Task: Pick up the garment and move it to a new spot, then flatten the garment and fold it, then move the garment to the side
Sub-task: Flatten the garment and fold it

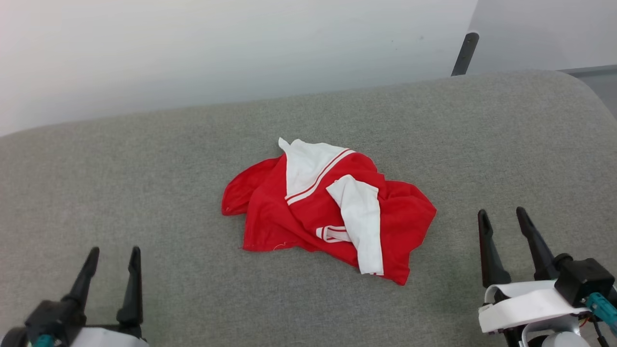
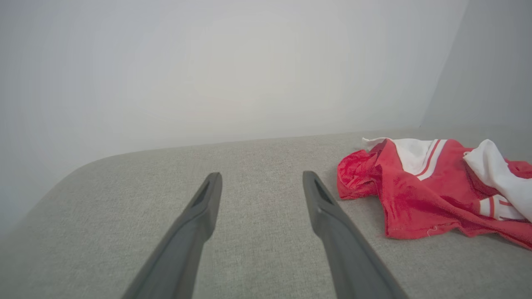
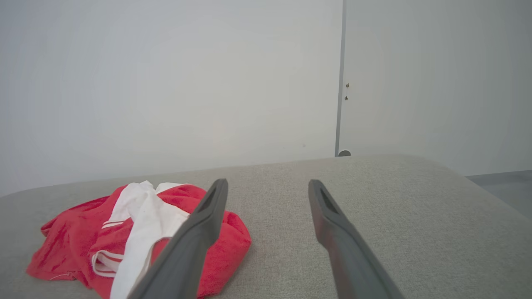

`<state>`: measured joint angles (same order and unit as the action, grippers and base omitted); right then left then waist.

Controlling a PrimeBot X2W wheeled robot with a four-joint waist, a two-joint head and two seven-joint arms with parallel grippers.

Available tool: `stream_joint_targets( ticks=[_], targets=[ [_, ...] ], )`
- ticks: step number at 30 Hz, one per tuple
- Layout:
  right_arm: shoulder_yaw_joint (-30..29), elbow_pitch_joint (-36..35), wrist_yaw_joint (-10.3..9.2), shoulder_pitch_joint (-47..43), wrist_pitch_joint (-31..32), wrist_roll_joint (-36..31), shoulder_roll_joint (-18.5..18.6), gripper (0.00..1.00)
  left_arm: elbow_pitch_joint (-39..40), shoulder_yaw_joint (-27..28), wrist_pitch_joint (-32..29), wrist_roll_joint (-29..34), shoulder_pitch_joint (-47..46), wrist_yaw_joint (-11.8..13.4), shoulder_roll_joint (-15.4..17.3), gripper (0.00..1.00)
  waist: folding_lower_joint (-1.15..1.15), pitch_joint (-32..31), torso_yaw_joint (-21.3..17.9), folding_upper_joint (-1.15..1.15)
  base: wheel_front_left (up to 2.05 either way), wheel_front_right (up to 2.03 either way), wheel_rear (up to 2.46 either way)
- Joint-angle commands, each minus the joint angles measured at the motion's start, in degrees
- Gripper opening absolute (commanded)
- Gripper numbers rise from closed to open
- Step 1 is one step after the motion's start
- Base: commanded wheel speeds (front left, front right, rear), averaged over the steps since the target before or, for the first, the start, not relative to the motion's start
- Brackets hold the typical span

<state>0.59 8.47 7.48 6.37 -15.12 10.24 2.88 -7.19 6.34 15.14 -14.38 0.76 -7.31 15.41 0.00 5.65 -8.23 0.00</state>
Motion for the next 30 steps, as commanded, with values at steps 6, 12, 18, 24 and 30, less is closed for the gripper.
stream_joint_targets(
  ticks=[6, 12, 18, 24, 30],
  targets=[
    [0.9, 1.5, 0.02, -0.7, -0.1, 0.5, 0.0, 1.00, 0.8, 1.1, 0.0, 2.5, 1.9, -0.2, -2.3, 1.00, 0.00, 0.6, 0.0, 0.00, 0.00, 0.00, 0.00],
    [1.1, 2.0, 0.02, -0.4, -0.1, -0.2, 0.0, 1.00, 0.7, 1.2, 0.0, 1.9, 1.8, -0.2, -2.8, 1.00, 0.00, 0.5, 0.3, 0.00, 0.00, 0.00, 0.00],
    [7.6, 4.4, 0.02, 1.2, 5.3, 2.8, 0.0, 1.00, 0.6, 1.0, 0.0, 1.6, 1.8, -0.2, -3.7, 1.00, 0.00, 0.3, 1.0, 0.00, 0.00, 0.00, 0.00],
    [13.2, 3.7, 0.02, 3.8, 19.4, 1.0, 0.2, 1.00, 0.3, 0.8, 0.0, 0.4, 1.8, -0.2, -4.4, 1.00, 0.00, 1.5, 2.6, 0.00, 0.00, 0.00, 0.00],
    [15.4, 0.8, 0.02, 5.0, 32.2, 0.3, 0.2, 1.00, -0.1, 0.1, 0.0, -0.1, 0.4, -0.2, -4.9, 1.00, 0.00, 3.0, 4.6, 0.00, 0.00, 0.00, 0.00]
  ],
)
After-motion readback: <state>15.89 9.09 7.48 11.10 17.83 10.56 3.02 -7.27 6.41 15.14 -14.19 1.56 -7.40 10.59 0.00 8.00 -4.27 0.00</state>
